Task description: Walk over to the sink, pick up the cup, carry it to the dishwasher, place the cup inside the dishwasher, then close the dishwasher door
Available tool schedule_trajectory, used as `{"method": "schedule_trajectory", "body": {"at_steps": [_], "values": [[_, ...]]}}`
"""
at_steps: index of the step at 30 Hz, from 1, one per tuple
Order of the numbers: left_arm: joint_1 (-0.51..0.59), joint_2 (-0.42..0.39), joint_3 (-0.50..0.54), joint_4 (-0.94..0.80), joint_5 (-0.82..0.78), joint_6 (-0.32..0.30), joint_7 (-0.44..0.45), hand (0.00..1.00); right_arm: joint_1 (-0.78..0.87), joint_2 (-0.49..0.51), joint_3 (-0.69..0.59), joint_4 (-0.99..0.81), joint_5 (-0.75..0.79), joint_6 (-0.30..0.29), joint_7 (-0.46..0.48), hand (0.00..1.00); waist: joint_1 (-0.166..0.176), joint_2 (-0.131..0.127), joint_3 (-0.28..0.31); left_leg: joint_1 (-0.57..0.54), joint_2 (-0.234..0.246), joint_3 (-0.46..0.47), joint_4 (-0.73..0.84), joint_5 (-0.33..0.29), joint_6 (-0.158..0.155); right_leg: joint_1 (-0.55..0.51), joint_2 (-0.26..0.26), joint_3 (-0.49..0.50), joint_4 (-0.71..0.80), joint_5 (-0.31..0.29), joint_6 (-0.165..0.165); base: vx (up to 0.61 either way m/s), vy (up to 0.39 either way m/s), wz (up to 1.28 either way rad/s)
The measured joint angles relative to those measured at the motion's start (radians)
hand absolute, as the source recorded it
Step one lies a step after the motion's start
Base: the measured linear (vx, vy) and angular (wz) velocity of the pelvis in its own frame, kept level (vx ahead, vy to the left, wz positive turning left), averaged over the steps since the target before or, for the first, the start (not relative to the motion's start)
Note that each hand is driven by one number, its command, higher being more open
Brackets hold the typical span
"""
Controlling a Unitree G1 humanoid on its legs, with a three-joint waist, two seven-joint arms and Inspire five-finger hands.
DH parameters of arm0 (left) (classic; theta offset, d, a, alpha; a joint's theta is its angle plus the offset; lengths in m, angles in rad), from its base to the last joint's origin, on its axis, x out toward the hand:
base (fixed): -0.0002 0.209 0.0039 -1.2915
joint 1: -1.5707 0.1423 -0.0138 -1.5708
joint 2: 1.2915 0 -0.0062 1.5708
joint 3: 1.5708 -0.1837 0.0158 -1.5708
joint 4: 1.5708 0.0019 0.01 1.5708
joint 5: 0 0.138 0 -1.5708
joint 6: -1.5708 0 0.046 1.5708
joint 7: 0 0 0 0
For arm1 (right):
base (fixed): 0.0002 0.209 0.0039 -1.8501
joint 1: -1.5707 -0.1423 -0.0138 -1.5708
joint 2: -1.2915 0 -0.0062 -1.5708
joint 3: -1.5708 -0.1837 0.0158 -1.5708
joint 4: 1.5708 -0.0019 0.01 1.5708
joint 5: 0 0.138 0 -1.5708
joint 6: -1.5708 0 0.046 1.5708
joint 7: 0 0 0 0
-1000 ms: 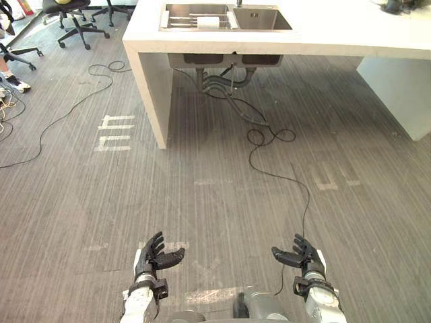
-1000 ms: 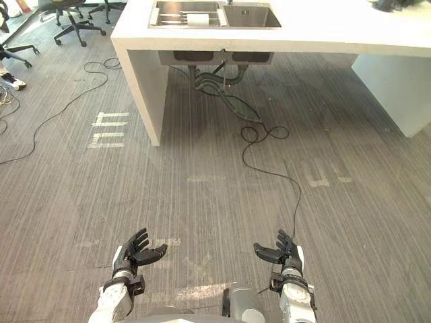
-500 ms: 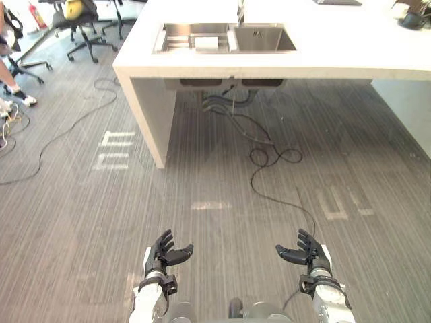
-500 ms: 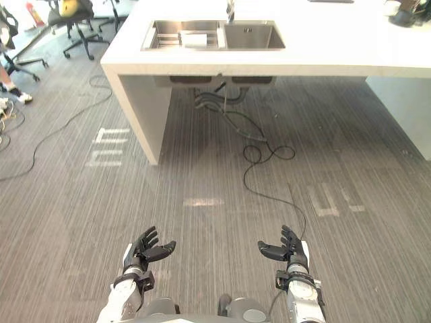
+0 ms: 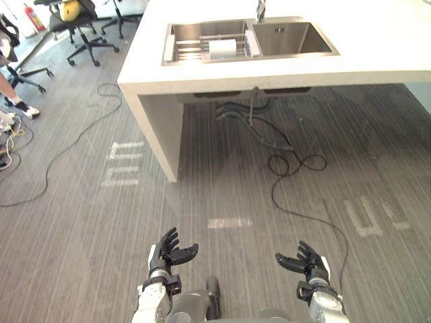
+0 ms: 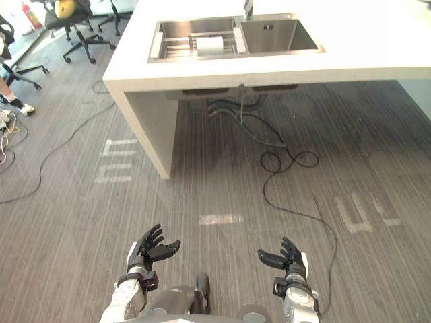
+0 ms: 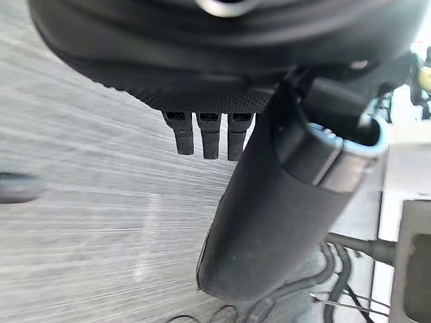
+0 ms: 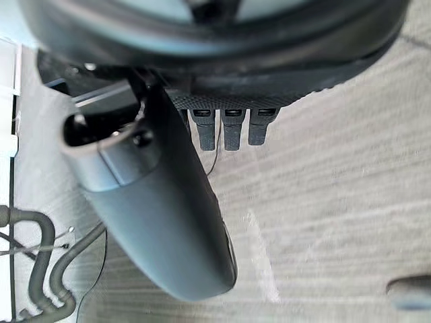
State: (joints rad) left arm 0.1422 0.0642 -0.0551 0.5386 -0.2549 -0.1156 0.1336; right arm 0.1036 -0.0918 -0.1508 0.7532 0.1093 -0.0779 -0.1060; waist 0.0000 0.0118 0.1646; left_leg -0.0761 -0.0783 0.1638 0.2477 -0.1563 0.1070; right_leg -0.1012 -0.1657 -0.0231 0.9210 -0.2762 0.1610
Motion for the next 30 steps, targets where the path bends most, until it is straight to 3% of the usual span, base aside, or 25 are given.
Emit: {"method": "schedule_trajectory", "body": {"at_steps": [1, 3, 5, 7, 8, 9, 11, 13, 15, 17, 19, 22, 24, 25, 26, 27, 29, 30], "values": [[0.0, 0.003, -0.001, -0.014, 0.0, 0.0, 0.0, 0.9, 0.002, 0.001, 0.005, 0.0, -0.003, 0.0, 0.001, 0.9, -0.007, -0.001, -0.001, 0.017, -0.001, -0.008, -0.001, -0.006, 0.007, -0.023, -0.004, -0.022, 0.03, -0.01, -0.019, 0.38, 0.051, 0.25], [-0.008, 0.009, -0.002, -0.068, -0.001, -0.003, 0.002, 0.9, 0.002, 0.008, 0.01, 0.0, -0.017, 0.0, 0.003, 0.9, -0.019, -0.008, -0.007, 0.074, -0.001, -0.03, -0.027, -0.022, 0.0, -0.127, -0.002, -0.07, 0.014, -0.055, -0.092, 0.43, 0.001, 0.31], [-0.033, 0.004, -0.002, -0.069, -0.006, -0.005, 0.008, 0.9, -0.007, 0.005, 0.01, 0.007, -0.016, 0.0, 0.006, 0.9, -0.024, 0.001, -0.001, 0.105, 0.025, -0.052, -0.032, -0.031, -0.016, -0.181, 0.037, -0.073, -0.138, -0.063, -0.106, 0.37, -0.097, 0.25], [-0.045, 0.0, 0.007, -0.07, -0.022, -0.006, 0.02, 0.9, -0.014, 0.005, 0.012, 0.009, -0.016, 0.0, 0.011, 0.9, -0.029, 0.007, 0.002, 0.137, 0.066, -0.066, -0.032, -0.055, -0.056, -0.22, 0.078, -0.064, -0.338, -0.03, -0.102, 0.43, -0.192, 0.24], [-0.044, 0.006, 0.009, -0.076, -0.022, -0.01, 0.023, 0.9, -0.011, 0.005, 0.015, 0.009, -0.016, -0.001, 0.011, 0.9, -0.031, -0.006, -0.003, 0.161, 0.073, -0.07, -0.03, -0.079, -0.096, -0.215, 0.087, -0.056, -0.51, 0.1, -0.107, 0.47, -0.227, 0.26], [-0.04, 0.004, 0.01, -0.072, -0.024, -0.012, 0.025, 0.9, -0.004, -0.013, 0.023, 0.016, -0.017, -0.002, 0.009, 0.9, -0.034, -0.004, -0.01, 0.193, 0.088, -0.083, -0.023, -0.117, -0.115, -0.208, 0.095, -0.055, -0.525, 0.241, -0.115, 0.4, -0.191, 0.18], [-0.035, -0.019, 0.01, -0.096, -0.034, -0.012, 0.035, 0.9, -0.019, -0.032, 0.025, 0.012, -0.017, -0.002, 0.006, 0.9, -0.035, 0.024, -0.019, 0.19, 0.135, -0.086, -0.005, -0.121, -0.126, -0.202, 0.131, -0.065, -0.525, 0.224, -0.138, 0.37, -0.239, -0.04], [-0.035, -0.035, 0.002, -0.16, -0.039, -0.012, 0.035, 0.9, -0.025, -0.034, 0.025, -0.006, -0.018, -0.003, 0.004, 0.9, -0.038, 0.03, -0.016, 0.16, 0.163, -0.1, 0.068, -0.117, -0.133, -0.172, 0.15, -0.086, -0.546, 0.188, -0.157, 0.3, -0.244, 0.18], [-0.029, -0.055, -0.027, -0.25, -0.039, -0.011, 0.034, 0.9, 0.02, -0.031, 0.028, -0.057, -0.018, -0.003, -0.002, 0.9, -0.039, 0.038, -0.001, 0.086, 0.194, -0.129, 0.309, -0.107, -0.142, -0.09, 0.163, -0.126, -0.582, 0.166, -0.17, 0.23, -0.202, 0.46], [0.004, -0.083, -0.054, -0.411, -0.039, -0.027, 0.038, 0.9, 0.069, -0.026, 0.052, -0.131, -0.017, -0.006, -0.007, 0.9, -0.015, 0.049, 0.011, -0.052, 0.27, -0.107, 0.659, -0.048, -0.145, 0.007, 0.199, -0.134, -0.617, 0.126, -0.211, 0.22, -0.149, 0.04], [0.005, -0.084, -0.075, -0.509, -0.041, -0.042, 0.039, 0.9, 0.063, -0.017, 0.065, -0.158, -0.016, -0.006, -0.013, 0.9, -0.007, 0.045, 0.013, -0.14, 0.291, -0.072, 0.707, -0.088, -0.134, 0.05, 0.202, -0.124, -0.642, 0.107, -0.227, 0.23, -0.086, -0.1], [0.004, -0.072, -0.105, -0.575, -0.041, -0.065, 0.038, 0.9, 0.058, -0.017, 0.077, -0.167, -0.016, -0.008, -0.013, 0.9, 0.012, 0.046, 0.014, -0.177, 0.247, -0.064, 0.549, -0.118, -0.13, 0.093, 0.183, -0.099, -0.679, 0.099, -0.216, 0.22, 0.033, -0.17], [0.003, -0.071, -0.117, -0.607, -0.039, -0.068, 0.037, 0.9, 0.056, -0.022, 0.077, -0.158, -0.017, -0.008, -0.011, 0.9, 0.011, 0.048, 0.013, -0.183, 0.166, -0.065, 0.291, -0.094, -0.143, 0.135, 0.148, -0.096, -0.702, 0.076, -0.182, 0.27, 0.137, 0.04], [0.003, -0.071, -0.121, -0.615, -0.037, -0.068, 0.039, 0.9, 0.053, -0.024, 0.077, -0.151, -0.017, -0.008, -0.011, 0.9, 0.011, 0.05, 0.011, -0.183, 0.149, -0.07, 0.206, -0.064, -0.144, 0.14, 0.142, -0.094, -0.701, 0.066, -0.17, 0.31, 0.17, 0.02], [0.003, -0.072, -0.127, -0.632, -0.03, -0.069, 0.041, 0.9, 0.049, -0.033, 0.077, -0.128, -0.018, -0.01, -0.009, 0.9, 0.014, 0.068, 0.0, -0.177, 0.13, -0.078, 0.065, 0.052, -0.136, 0.146, 0.14, -0.09, -0.692, 0.042, -0.149, 0.36, 0.189, -0.18], [0.007, -0.072, -0.127, -0.647, -0.018, -0.068, 0.047, 0.9, 0.04, -0.035, 0.079, -0.097, -0.019, -0.01, -0.006, 0.9, 0.024, 0.073, -0.004, -0.148, 0.125, -0.067, 0.035, 0.129, -0.102, 0.152, 0.138, -0.067, -0.679, 0.024, -0.132, 0.36, 0.185, -0.28], [0.004, -0.048, -0.127, -0.693, 0.021, -0.069, 0.069, 0.9, 0.031, -0.026, 0.079, -0.056, -0.025, -0.009, 0.001, 0.9, 0.025, 0.036, -0.013, -0.143, 0.074, -0.045, 0.052, 0.083, -0.061, 0.153, 0.09, -0.029, -0.661, -0.006, -0.087, 0.46, 0.198, -0.13], [0.005, -0.042, -0.13, -0.727, 0.039, -0.069, 0.084, 0.9, 0.034, -0.03, 0.078, -0.043, -0.026, -0.009, 0.002, 0.9, 0.025, 0.034, -0.013, -0.135, 0.056, -0.035, 0.07, 0.05, -0.047, 0.152, 0.07, -0.013, -0.631, -0.013, -0.075, 0.46, 0.187, 0.02]]}}
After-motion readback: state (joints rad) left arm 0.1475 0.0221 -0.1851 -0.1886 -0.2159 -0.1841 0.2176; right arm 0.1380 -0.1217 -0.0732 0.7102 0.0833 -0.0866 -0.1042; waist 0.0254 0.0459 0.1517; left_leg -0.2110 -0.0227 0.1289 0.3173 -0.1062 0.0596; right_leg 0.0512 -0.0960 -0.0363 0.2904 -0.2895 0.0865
